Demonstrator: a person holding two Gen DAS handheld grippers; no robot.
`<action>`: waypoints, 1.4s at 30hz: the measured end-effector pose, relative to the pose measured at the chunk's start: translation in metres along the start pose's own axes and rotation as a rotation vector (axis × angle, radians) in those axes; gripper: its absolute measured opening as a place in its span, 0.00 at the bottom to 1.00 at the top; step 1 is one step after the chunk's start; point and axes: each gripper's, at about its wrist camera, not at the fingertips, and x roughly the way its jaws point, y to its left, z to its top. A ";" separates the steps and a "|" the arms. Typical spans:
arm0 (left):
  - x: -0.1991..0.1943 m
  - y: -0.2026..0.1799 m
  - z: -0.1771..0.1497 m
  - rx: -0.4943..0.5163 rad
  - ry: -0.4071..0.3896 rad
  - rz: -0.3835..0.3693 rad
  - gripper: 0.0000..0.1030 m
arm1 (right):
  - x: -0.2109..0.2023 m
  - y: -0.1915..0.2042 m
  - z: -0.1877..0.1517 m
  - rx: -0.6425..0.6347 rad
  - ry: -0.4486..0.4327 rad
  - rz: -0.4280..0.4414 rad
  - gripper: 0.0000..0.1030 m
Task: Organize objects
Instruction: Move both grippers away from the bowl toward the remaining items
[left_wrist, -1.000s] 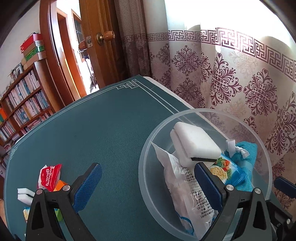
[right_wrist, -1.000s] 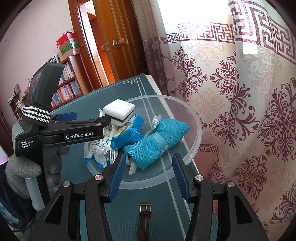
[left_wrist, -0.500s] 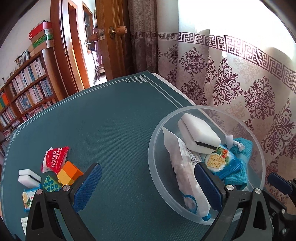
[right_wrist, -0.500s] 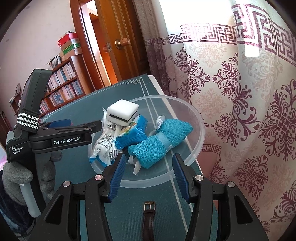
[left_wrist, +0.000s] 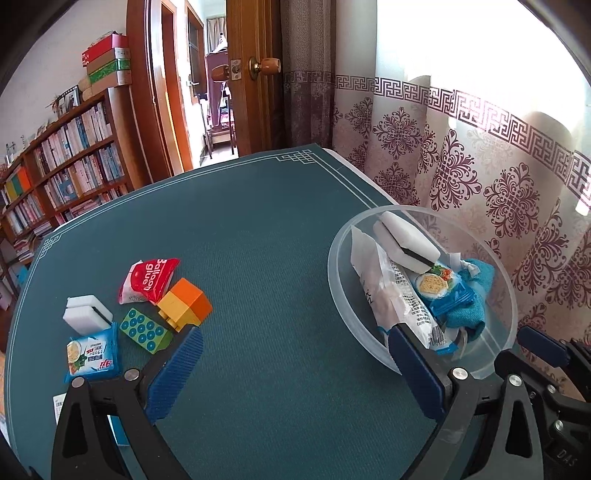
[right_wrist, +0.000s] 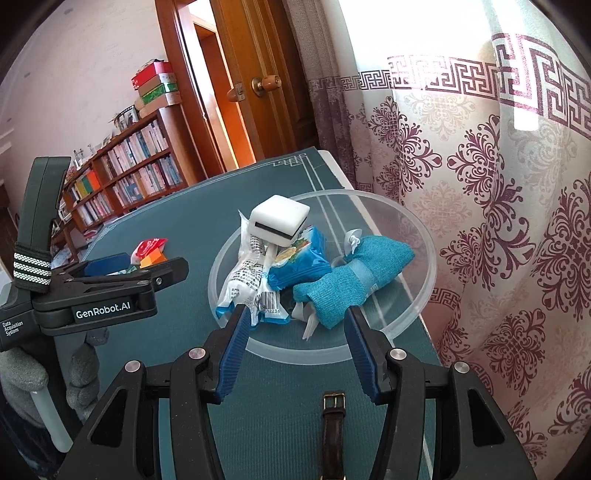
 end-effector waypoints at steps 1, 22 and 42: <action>-0.002 0.004 -0.002 -0.007 0.000 0.003 0.99 | 0.000 0.002 -0.001 -0.003 0.001 0.003 0.54; -0.017 0.138 -0.047 -0.183 0.032 0.148 0.99 | 0.002 0.051 -0.019 -0.049 0.039 0.051 0.55; 0.007 0.209 -0.074 -0.211 0.141 0.005 0.99 | 0.017 0.094 -0.036 -0.067 0.103 0.084 0.55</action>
